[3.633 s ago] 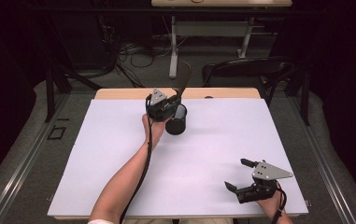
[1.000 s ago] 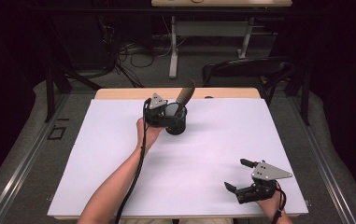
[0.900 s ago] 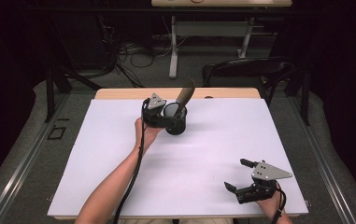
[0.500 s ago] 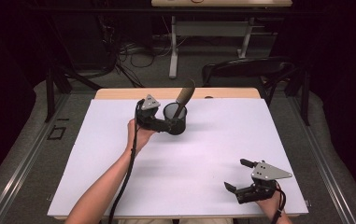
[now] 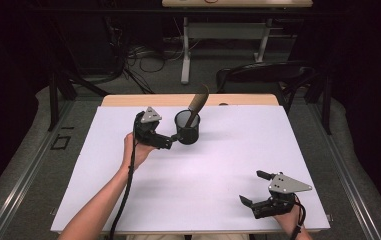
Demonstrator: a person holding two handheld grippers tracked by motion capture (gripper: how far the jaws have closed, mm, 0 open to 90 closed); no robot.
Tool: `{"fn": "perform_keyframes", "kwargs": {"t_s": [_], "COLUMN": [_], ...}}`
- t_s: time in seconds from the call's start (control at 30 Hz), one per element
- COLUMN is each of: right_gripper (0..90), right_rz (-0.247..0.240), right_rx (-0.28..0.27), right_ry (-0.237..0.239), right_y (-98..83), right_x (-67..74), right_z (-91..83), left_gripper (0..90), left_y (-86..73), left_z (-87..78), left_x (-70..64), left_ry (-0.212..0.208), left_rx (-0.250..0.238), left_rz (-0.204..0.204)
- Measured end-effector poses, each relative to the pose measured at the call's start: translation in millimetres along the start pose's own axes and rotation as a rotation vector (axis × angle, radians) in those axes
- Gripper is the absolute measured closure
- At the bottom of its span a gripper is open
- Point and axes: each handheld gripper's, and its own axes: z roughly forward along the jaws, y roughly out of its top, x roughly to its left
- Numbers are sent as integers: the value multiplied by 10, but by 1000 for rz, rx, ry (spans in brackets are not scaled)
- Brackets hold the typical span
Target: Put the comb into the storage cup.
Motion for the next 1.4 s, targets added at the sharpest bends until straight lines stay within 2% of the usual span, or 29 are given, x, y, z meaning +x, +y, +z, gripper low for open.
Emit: {"fn": "perform_keyframes", "kwargs": {"t_s": [0.2, 0.47, 0.7, 1.0, 1.4], "right_gripper": [0, 0, 0, 0, 0], "right_rz": [1, 2, 1, 2, 4], "right_rx": [2, 7, 8, 12, 13], "right_ry": [0, 0, -1, -3, -6], "right_y": [0, -1, -1, 0, -2], "right_x": [-1, -3, -4, 2, -1], "right_z": [3, 7, 8, 10, 5], "left_gripper": [0, 0, 0, 0, 0], "left_y": [-100, -212, -373, -562, -796], "left_z": [-102, -257, -399, -534, -734], "left_x": [19, 17, -43, -126, -244], "left_ry": [8, 15, 17, 21, 31], "left_rx": [35, 54, 43, 46, 22], "left_rz": [-11, -18, -37, -39, -50]}}
